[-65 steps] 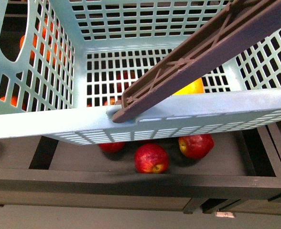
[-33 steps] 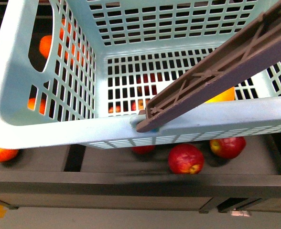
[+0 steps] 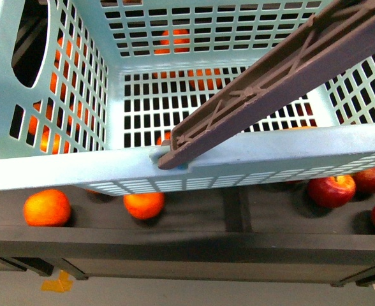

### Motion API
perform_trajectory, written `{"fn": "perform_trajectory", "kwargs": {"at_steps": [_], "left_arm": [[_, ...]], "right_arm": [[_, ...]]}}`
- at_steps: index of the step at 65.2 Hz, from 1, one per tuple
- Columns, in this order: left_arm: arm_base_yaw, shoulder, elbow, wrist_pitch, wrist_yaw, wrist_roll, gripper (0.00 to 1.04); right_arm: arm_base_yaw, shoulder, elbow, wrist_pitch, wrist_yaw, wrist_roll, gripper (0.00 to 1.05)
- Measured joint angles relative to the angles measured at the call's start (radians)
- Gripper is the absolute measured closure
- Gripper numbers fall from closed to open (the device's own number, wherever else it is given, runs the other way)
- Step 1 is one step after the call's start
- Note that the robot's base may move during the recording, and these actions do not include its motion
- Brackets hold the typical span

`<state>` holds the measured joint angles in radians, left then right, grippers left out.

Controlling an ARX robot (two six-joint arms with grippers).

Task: Pick mango and avocado into basket

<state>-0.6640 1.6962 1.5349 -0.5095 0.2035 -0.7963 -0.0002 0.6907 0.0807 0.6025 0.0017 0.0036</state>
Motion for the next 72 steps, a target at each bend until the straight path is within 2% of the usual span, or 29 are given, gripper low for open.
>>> {"fn": "perform_trajectory", "kwargs": {"at_steps": [72], "left_arm": [[0.001,0.000,0.000,0.000,-0.011,0.000,0.91]], "right_arm": [[0.000,0.000,-0.002,0.000,-0.001,0.000,0.09]]}}
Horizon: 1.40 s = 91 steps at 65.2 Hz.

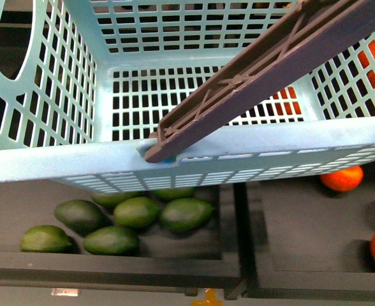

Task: Pick mango and avocado into basket

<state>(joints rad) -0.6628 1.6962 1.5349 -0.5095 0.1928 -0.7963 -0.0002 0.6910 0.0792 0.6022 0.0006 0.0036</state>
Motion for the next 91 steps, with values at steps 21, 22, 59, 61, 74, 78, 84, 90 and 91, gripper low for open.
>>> {"fn": "perform_trajectory", "kwargs": {"at_steps": [21,22,59,61,74,78,84,90,91], "left_arm": [[0.000,0.000,0.000,0.000,0.002,0.000,0.91],[0.000,0.000,0.000,0.000,0.002,0.000,0.91],[0.000,0.000,0.000,0.000,0.002,0.000,0.91],[0.000,0.000,0.000,0.000,0.002,0.001,0.91],[0.013,0.000,0.000,0.000,-0.010,0.000,0.91],[0.016,0.000,0.000,0.000,-0.023,0.004,0.91],[0.015,0.000,0.000,0.000,-0.027,0.011,0.91],[0.013,0.000,0.000,0.000,-0.014,0.010,0.91],[0.011,0.000,0.000,0.000,-0.010,0.006,0.91]], "right_arm": [[0.000,0.000,0.000,0.000,-0.001,0.000,0.09],[0.000,0.000,0.000,0.000,0.000,0.000,0.09],[0.000,0.000,0.000,0.000,0.000,0.000,0.09],[0.000,0.000,0.000,0.000,0.000,0.000,0.09],[0.000,0.000,0.000,0.000,-0.008,0.000,0.09],[0.000,0.001,0.000,0.000,-0.005,0.000,0.09],[0.003,0.001,0.002,-0.009,0.015,0.009,0.09],[0.030,0.047,0.108,-0.296,0.311,0.142,0.09],[0.014,0.068,0.135,-0.352,0.372,0.180,0.09]]}}
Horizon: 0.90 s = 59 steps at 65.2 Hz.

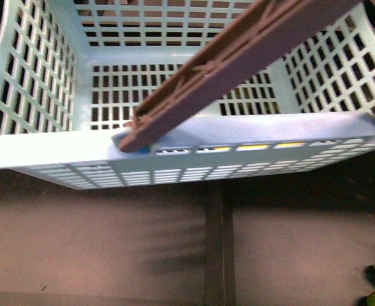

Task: Pick mango and avocado into basket

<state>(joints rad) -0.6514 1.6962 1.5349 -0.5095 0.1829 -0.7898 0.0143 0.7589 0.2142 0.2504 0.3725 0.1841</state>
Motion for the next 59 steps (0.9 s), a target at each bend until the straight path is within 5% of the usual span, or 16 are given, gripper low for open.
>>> {"fn": "perform_trajectory", "kwargs": {"at_steps": [6,14,22,45,59], "left_arm": [[-0.008,0.000,0.000,0.000,0.013,-0.001,0.91],[-0.014,0.000,0.000,0.000,0.026,-0.005,0.91],[-0.016,0.000,0.000,0.000,0.023,-0.006,0.91],[-0.013,0.000,0.000,0.000,0.013,-0.002,0.91],[-0.013,0.000,0.000,0.000,0.017,-0.003,0.91]], "right_arm": [[-0.124,0.119,0.055,-0.005,0.049,0.042,0.09],[-0.362,0.384,0.152,0.211,-0.103,-0.025,0.09],[-0.475,0.631,0.266,0.298,-0.202,-0.125,0.09],[-0.455,1.260,0.657,0.188,-0.343,-0.472,0.09],[-0.386,1.507,0.915,0.079,-0.378,-0.449,0.09]]}}
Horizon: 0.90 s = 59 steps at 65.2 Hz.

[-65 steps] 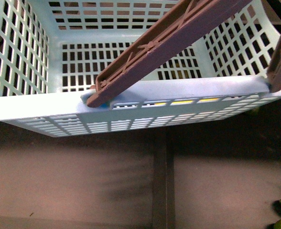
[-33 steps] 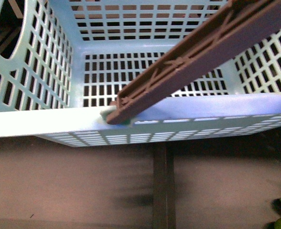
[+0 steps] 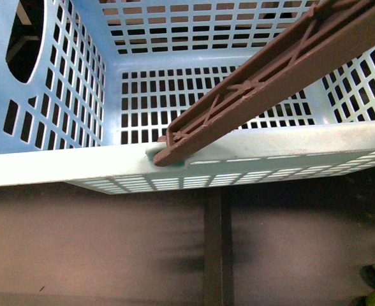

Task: Pick mango and avocado into basket

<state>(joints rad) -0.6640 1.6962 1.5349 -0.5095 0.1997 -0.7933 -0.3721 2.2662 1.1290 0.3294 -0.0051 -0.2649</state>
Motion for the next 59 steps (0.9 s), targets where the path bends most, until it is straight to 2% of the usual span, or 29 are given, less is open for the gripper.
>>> {"fn": "perform_trajectory", "kwargs": {"at_steps": [11,27,59], "left_arm": [[0.000,0.000,0.000,0.000,-0.010,0.000,0.91],[0.000,0.000,0.000,0.000,-0.008,0.000,0.91],[0.000,0.000,0.000,0.000,-0.008,0.000,0.91]], "right_arm": [[0.085,0.160,0.171,-0.045,-0.040,0.072,0.09],[0.170,0.295,0.319,-0.079,-0.069,0.171,0.09],[0.217,0.428,0.515,-0.156,-0.050,0.224,0.09]]}}
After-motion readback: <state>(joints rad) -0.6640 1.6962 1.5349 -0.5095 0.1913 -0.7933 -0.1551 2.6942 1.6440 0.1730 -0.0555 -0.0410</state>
